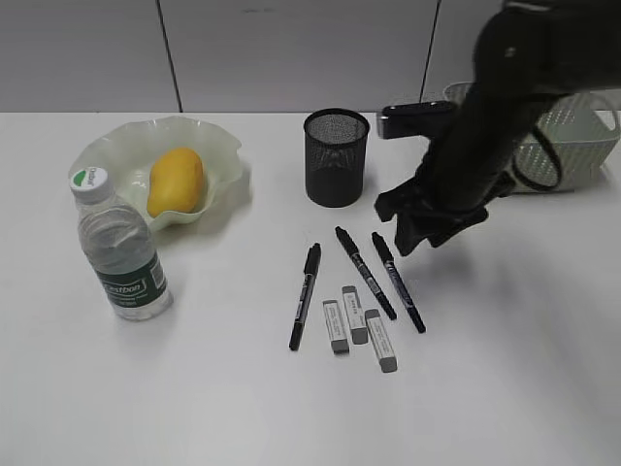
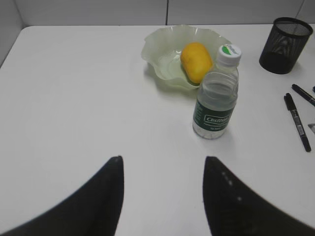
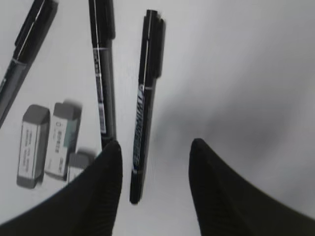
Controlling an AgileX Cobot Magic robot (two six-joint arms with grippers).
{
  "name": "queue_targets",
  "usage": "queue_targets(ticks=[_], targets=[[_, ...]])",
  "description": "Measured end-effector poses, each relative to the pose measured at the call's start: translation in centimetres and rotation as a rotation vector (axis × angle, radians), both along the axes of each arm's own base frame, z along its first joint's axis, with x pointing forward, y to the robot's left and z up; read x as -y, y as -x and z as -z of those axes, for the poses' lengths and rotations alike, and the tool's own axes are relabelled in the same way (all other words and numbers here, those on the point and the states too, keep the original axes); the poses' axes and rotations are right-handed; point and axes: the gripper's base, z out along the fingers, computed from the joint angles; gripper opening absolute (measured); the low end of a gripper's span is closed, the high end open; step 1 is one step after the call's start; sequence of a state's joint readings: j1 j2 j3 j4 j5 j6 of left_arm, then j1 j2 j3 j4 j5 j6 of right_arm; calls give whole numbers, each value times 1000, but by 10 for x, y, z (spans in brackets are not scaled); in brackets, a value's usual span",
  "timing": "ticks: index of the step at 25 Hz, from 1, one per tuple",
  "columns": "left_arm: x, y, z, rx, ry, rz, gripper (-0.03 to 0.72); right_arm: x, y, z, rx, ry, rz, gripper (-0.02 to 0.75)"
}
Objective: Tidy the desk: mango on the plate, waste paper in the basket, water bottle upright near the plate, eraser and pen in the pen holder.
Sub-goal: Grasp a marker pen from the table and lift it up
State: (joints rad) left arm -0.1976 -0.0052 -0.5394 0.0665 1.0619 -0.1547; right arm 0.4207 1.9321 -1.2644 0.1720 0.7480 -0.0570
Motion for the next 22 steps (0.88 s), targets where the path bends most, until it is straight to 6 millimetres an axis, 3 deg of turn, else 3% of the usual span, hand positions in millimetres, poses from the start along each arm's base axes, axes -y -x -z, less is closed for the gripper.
queue_targets(ticks=[3, 8, 22], targets=[[0, 0, 0, 0, 1, -6, 381, -20, -23, 23, -57, 23, -20, 364], [0, 0, 0, 0, 2, -6, 381, -36, -49, 35, -78, 35, -26, 364], [0, 0, 0, -1, 3, -5, 381, -41, -54, 52, -95, 108, -22, 360]])
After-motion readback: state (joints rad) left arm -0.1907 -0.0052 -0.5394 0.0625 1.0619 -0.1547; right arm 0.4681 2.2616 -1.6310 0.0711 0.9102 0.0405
